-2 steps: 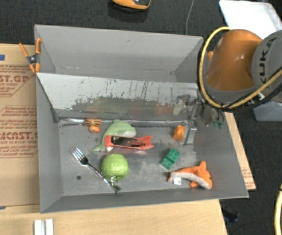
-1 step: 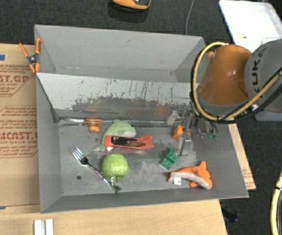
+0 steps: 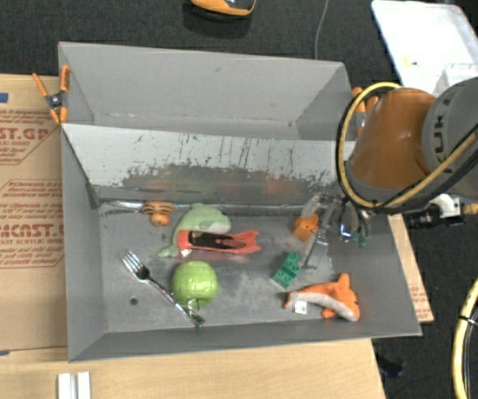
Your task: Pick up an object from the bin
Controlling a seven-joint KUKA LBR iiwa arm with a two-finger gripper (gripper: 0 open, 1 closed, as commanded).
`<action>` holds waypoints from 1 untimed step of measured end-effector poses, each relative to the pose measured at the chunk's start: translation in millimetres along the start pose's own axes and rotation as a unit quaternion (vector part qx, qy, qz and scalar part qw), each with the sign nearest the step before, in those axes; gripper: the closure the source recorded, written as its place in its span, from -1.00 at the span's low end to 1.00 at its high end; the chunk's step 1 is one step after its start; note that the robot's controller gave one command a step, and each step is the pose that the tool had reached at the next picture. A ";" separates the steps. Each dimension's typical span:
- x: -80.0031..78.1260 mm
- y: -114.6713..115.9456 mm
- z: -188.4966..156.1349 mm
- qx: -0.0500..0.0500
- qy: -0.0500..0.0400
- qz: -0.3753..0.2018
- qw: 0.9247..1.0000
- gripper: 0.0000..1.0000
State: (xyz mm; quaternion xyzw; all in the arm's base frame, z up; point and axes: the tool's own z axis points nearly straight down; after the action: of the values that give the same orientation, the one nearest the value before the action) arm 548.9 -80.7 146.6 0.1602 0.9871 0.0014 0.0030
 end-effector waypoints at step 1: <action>-1.2 -32.6 34.1 -0.001 0.003 -0.054 0.999 -1.00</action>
Offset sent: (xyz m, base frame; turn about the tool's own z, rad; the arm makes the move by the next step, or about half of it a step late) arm -0.0399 -0.0098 -0.0506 0.2102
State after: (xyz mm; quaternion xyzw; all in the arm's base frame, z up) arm 540.0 -112.0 112.4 0.1065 0.9943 0.0024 0.0002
